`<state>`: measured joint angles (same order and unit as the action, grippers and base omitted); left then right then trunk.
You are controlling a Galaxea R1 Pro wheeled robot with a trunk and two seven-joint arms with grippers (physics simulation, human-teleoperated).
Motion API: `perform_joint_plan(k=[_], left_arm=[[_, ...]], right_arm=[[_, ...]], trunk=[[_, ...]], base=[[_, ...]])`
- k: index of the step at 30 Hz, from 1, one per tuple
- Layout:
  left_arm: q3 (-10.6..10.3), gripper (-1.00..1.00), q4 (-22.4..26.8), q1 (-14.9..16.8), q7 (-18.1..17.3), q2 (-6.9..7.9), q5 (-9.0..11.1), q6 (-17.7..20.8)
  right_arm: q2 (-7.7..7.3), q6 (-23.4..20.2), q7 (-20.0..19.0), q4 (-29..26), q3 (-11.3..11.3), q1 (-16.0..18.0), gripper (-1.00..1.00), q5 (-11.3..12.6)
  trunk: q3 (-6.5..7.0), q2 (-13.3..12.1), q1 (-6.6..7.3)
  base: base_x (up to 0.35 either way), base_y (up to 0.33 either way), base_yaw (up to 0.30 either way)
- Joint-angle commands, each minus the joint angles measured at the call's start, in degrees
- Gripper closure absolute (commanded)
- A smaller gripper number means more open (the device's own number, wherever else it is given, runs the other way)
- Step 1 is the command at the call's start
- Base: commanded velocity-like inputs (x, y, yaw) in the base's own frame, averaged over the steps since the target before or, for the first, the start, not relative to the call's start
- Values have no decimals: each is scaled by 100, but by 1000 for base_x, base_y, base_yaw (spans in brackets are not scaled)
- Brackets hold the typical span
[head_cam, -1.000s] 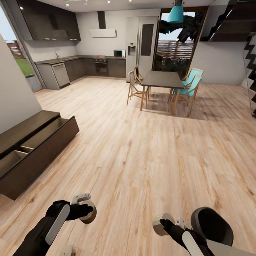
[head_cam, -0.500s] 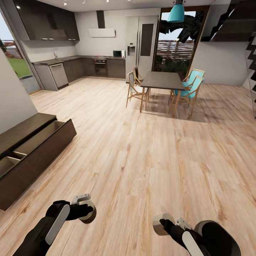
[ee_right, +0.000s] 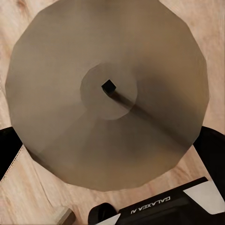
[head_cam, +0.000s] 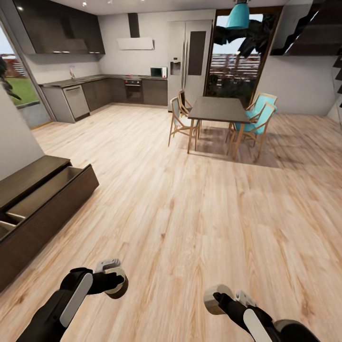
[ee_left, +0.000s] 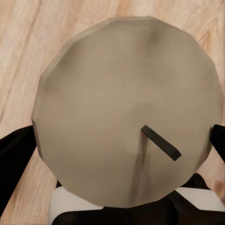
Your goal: Place each of the two pumpkins and all three candles from the living room inside a cabinet in the living room (use any cabinet), then make sure every cabinet is closed, and position the cauldron so it is next to a table in the living room.
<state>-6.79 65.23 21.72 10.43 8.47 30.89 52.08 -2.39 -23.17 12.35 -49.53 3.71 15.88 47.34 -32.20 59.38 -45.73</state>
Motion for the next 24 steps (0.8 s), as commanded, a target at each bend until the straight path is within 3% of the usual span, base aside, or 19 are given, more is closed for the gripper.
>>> perform_joint_plan(k=[1, 16, 24], left_arm=[[-15, 100, 7, 3, 61, 6, 66, 12], [-15, 100, 7, 4, 65, 6, 73, 12], [-15, 100, 7, 1, 65, 6, 75, 12]], right_arm=[[-7, -3, 57, -13, 26, 3, 100, 64], [-7, 5, 65, 1, 31, 3, 100, 64], [-7, -2, 66, -3, 30, 2, 100, 64]], trunk=[[-5, 4, -4], [-5, 4, -4], [-5, 4, -4]], base=[[323, -2, 0], [323, 0, 7], [323, -15, 183]])
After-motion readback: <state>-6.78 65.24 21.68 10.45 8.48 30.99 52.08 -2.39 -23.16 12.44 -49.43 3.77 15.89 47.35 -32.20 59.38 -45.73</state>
